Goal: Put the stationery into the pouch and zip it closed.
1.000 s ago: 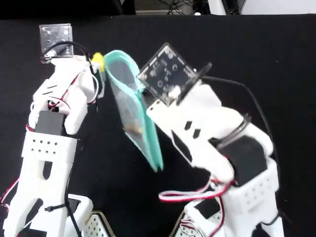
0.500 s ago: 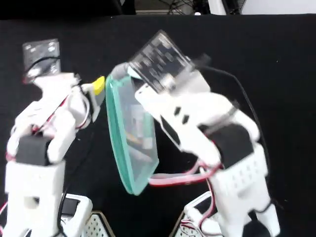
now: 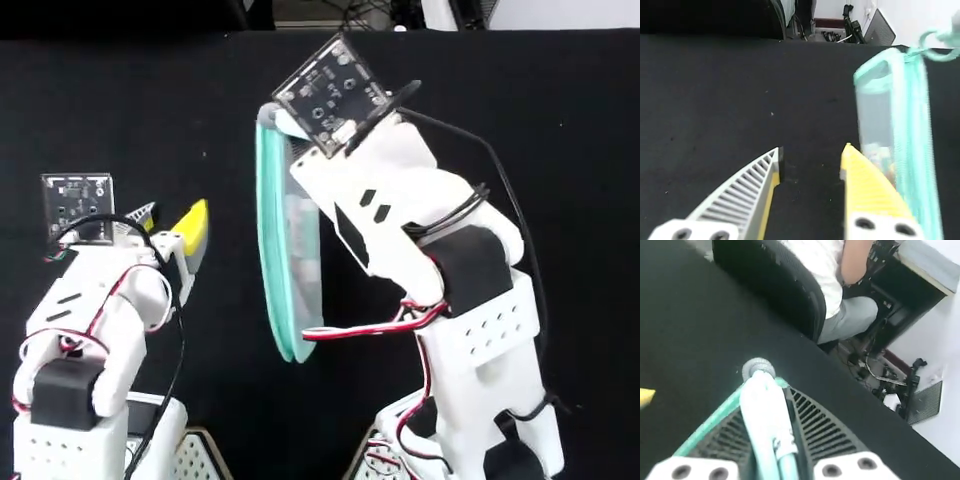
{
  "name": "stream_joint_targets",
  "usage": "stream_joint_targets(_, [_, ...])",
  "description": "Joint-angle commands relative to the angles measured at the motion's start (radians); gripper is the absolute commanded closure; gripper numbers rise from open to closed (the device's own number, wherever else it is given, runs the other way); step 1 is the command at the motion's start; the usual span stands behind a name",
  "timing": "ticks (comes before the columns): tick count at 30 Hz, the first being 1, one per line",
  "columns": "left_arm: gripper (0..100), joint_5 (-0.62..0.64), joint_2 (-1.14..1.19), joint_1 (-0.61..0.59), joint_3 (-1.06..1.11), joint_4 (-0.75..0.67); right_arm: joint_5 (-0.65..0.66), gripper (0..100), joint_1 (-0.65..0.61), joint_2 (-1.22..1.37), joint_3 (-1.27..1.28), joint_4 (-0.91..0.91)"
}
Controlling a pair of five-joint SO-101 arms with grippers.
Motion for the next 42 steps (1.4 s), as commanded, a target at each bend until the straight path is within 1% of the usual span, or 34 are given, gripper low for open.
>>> stream_joint_targets(1, [71,0.064,-0.011,0.090,-0.016,-0.035,0.015,98.6,-0.008,-0.028,-0.033,0.006])
stream_joint_targets(4, [71,0.133,-0.008,0.128,-0.044,-0.071,0.015,98.6,-0.009,-0.067,-0.033,0.009])
stream_joint_targets(8, [71,0.140,0.025,0.194,-0.051,-0.147,0.015,98.6,-0.009,-0.096,-0.031,0.028])
stream_joint_targets(11, [71,0.140,0.140,0.206,-0.058,-0.221,0.015,98.6,-0.011,-0.101,-0.031,0.052])
stream_joint_targets(14, [71,0.140,0.285,0.206,-0.128,-0.255,0.015,98.6,-0.011,-0.102,-0.031,0.052])
stream_joint_targets(18, [71,0.138,0.463,0.208,-0.286,-0.249,0.015,98.6,-0.012,-0.102,-0.033,0.052])
stream_joint_targets(22, [71,0.137,0.606,0.255,-0.381,-0.249,0.015,98.6,-0.012,-0.102,-0.039,0.052])
stream_joint_targets(27, [71,0.135,0.701,0.289,-0.423,-0.256,0.015,98.6,-0.011,-0.104,-0.039,0.054])
stream_joint_targets(30, [71,0.087,0.710,0.288,-0.412,-0.249,0.017,98.6,-0.011,-0.104,-0.045,0.066])
stream_joint_targets(34, [71,0.060,0.710,0.237,-0.383,-0.255,0.017,98.6,-0.011,-0.104,-0.061,0.068])
stream_joint_targets(36, [75,0.058,0.713,0.208,-0.377,-0.255,0.017,98.6,-0.011,-0.113,-0.068,0.074])
stream_joint_targets(39, [91,0.055,0.712,0.196,-0.372,-0.255,0.017,98.6,-0.011,-0.137,-0.067,0.074])
stream_joint_targets(40, [94,0.026,0.712,0.200,-0.375,-0.255,0.017,98.6,-0.011,-0.143,-0.065,0.074])
stream_joint_targets(42, [96,-0.051,0.712,0.226,-0.367,-0.253,0.017,98.6,-0.008,-0.151,-0.064,0.072])
